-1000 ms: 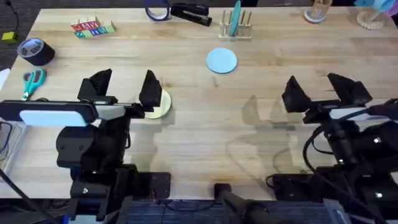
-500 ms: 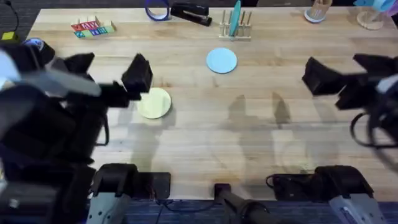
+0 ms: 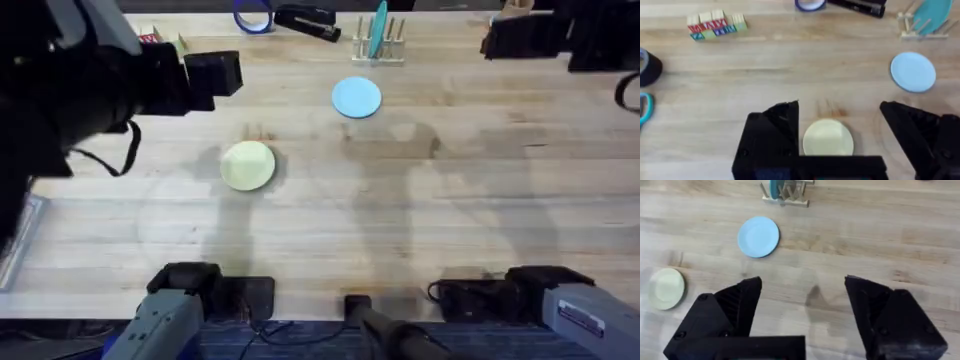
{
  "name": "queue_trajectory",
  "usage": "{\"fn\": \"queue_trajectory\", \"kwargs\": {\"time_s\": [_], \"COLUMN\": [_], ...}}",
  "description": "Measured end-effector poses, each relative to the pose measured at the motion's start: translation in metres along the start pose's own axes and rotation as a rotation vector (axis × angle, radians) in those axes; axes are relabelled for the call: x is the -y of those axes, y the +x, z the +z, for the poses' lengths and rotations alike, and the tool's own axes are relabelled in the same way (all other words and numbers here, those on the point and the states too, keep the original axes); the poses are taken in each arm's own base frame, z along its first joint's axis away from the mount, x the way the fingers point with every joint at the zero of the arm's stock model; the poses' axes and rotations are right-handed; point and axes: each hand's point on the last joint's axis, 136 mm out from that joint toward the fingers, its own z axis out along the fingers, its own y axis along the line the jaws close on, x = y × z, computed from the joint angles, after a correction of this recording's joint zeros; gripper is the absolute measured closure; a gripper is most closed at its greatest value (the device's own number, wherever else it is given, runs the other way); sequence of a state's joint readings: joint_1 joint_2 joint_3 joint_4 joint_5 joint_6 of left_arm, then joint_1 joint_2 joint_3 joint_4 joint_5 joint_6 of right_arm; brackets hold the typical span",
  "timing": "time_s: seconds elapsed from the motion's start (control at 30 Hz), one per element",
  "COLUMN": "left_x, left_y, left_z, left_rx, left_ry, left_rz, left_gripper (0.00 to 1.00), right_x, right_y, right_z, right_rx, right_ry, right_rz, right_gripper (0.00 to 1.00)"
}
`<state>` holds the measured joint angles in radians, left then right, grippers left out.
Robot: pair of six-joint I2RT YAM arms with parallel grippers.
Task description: Pick up the plates from the table one by one and place each into a slot on the dish rack.
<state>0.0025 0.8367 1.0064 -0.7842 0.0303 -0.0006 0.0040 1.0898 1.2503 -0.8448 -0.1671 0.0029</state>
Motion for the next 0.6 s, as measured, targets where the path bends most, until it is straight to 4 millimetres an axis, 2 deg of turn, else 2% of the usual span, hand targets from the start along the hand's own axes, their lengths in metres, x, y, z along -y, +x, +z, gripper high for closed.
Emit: {"fn": "queue_trajectory", "kwargs": {"time_s": [0.1,0.27,0.6], "left_x": [0.0,0.001,0.002], "left_y": [0.001,-0.008,0.013], "left_z": [0.002,0.004,0.001], "left_rx": [-0.074,-0.081,-0.168], "left_ry": [0.003,0.005,0.014], "left_rz": [-0.002,-0.003,-0.007], "left_gripper": [0.008,0.009,0.009], "right_x": [-0.002,-0.005,-0.005], "right_y": [-0.008,-0.015,-0.015], "right_z": [0.002,-0.001,-0.001], "right_rx": [-0.009,0.006,0.006], "right_ry": [-0.009,-0.017,-0.017], "right_rz": [-0.001,-0.008,-0.008], "right_gripper": [0.007,0.006,0.006]}}
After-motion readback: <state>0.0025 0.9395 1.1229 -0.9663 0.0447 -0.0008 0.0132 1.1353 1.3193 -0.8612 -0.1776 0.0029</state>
